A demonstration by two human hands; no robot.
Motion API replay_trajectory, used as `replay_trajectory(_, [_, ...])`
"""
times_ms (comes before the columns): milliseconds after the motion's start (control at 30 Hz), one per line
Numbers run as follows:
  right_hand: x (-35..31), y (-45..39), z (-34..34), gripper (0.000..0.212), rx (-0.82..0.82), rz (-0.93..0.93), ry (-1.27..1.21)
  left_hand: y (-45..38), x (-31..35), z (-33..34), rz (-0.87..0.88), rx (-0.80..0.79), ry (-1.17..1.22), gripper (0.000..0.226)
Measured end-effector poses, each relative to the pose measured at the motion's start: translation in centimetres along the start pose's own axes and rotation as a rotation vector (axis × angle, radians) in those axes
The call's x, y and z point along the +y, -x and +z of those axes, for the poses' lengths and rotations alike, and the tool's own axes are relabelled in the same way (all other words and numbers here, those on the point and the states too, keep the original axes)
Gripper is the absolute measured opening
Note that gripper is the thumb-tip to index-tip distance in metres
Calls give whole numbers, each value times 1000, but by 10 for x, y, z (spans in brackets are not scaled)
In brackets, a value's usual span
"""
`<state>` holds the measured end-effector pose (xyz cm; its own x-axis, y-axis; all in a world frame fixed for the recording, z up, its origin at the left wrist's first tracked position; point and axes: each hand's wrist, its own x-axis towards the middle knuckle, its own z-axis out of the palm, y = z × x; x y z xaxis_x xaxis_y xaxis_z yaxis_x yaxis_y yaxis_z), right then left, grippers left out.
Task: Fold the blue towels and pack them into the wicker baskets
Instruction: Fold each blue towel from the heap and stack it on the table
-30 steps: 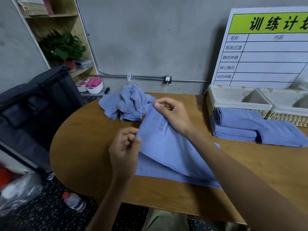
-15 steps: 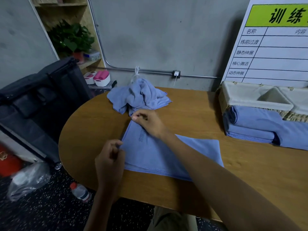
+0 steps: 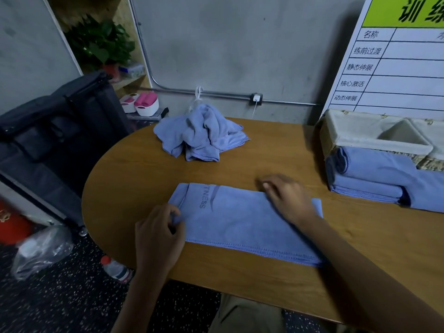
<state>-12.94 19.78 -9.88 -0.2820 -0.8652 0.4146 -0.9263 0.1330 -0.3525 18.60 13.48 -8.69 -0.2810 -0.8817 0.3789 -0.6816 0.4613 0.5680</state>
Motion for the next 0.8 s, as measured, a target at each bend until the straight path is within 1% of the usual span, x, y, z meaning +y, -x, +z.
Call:
replay_trajectory(67, [29, 13, -17, 17, 14, 65, 60, 0, 4, 2, -10, -26, -30, 35])
replay_trajectory(200, [71, 30, -45, 16, 50, 226, 117, 0, 16, 7, 13, -97, -70, 33])
replay_trajectory(300, [85, 36, -61, 17, 9, 273, 149, -11, 25, 7, -10, -156, -139, 21])
replay_trajectory(367, [85, 42, -69, 17, 37, 297, 105, -27, 30, 9, -41, -158, -185, 13])
replay_trajectory(467, [68, 55, -65, 18, 74, 308, 2, -51, 39, 22, -42, -135, -260, 25])
replay_trajectory(533, [60, 64, -57, 19, 71, 310, 21, -61, 46, 37, -60, -179, -294, 42])
replay_trajectory(600, [58, 69, -52, 20, 63, 330, 57, -67, 49, 51, -50, -206, -264, 54])
replay_trajectory(700, [64, 68, -55, 21, 30, 348, 24, -67, 49, 61, -64, -185, -193, 56])
replay_trajectory(800, [75, 69, -65, 20, 7, 342, 25, -58, 56, 66, -76, -172, -212, 57])
